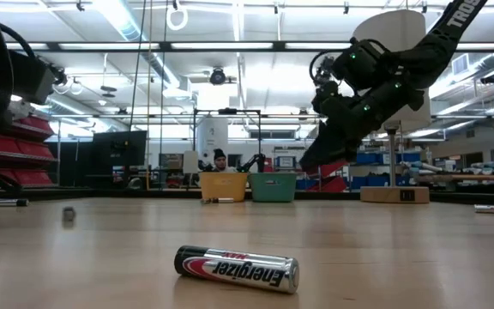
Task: Sort batteries
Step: Put the black battery into the green bin
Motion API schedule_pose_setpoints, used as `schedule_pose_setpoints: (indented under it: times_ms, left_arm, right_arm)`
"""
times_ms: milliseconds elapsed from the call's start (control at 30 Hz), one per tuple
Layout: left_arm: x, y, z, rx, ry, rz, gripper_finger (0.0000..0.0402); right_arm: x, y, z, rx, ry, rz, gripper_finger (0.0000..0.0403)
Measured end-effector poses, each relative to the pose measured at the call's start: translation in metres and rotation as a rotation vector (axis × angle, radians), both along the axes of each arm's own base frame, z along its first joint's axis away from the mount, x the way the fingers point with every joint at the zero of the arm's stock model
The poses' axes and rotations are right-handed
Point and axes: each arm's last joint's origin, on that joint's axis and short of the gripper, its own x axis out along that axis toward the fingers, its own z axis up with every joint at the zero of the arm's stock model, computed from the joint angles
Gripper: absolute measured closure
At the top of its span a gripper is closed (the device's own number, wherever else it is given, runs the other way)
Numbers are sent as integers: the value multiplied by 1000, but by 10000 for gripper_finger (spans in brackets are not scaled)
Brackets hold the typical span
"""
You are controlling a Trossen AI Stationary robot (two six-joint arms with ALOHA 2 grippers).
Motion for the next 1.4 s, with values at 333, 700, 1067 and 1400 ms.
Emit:
schedule_pose_setpoints:
  times_ms: [333, 700, 1067, 1400]
  left_arm:
    - [-7, 2, -10, -18, 28, 53, 205]
    - [-9, 8, -20, -10, -23, 164, 350]
    - [41, 49, 13, 199, -222, 233, 349]
    - [111, 173, 56, 370, -459, 115, 348]
  right_arm:
    - [-2, 5, -4, 2, 62, -5, 270]
    - [-3, 10, -7, -2, 101, 3, 271]
    - [-11, 12, -15, 33, 222, 19, 279]
    - [-25, 12, -14, -72, 567, -78, 302]
